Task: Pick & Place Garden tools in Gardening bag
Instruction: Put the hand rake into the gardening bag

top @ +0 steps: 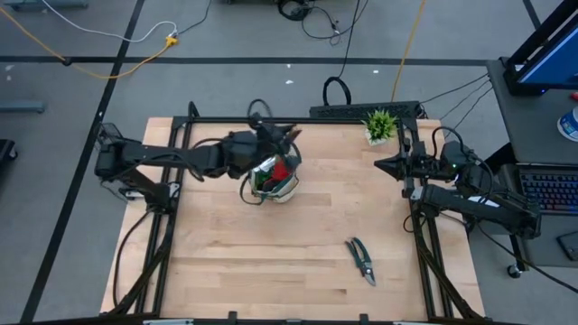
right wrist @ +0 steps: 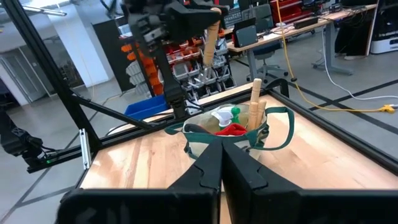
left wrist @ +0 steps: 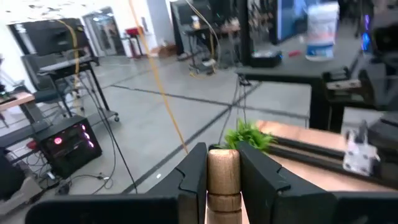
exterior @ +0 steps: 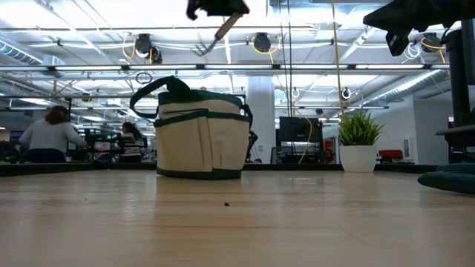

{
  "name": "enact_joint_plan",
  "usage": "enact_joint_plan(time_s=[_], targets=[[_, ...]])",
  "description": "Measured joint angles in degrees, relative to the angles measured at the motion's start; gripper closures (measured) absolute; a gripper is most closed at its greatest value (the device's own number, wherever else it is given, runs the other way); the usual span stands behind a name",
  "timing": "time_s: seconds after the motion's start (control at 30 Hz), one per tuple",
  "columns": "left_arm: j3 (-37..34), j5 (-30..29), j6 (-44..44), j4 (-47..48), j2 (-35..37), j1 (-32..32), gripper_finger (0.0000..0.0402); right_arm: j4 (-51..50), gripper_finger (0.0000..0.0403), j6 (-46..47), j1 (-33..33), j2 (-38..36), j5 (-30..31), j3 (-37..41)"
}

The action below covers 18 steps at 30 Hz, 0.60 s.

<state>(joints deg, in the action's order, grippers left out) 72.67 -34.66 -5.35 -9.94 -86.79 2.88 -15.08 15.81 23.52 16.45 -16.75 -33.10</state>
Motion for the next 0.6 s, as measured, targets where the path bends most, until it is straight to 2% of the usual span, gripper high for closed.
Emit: enact_joint_plan(time_s=[0.2,0.37,0.47,0.6], targets=[[-15.57,-0.70,1.18,-19.97,4.80,2.61,0.0333,-0.01,0.0403,2.21,0.00,0.00,0.05,0.00],[-24.41,-0.78,1.13,-34.18,5.10,4.68,0.0333,0.21,0.0403,3.61,0.00,0.00,0.07,0.00],[-26.95,0.10,1.42,-40.01,5.22,6.35,0.0333,0.21,0.0403,4.78,0.00,0.00,0.23,0.00],[-28.29,2.20,2.61,-39.79,5.10,8.80,0.0333,0.21,0.0403,6.02,-0.02,0.00,0.28,0.01]])
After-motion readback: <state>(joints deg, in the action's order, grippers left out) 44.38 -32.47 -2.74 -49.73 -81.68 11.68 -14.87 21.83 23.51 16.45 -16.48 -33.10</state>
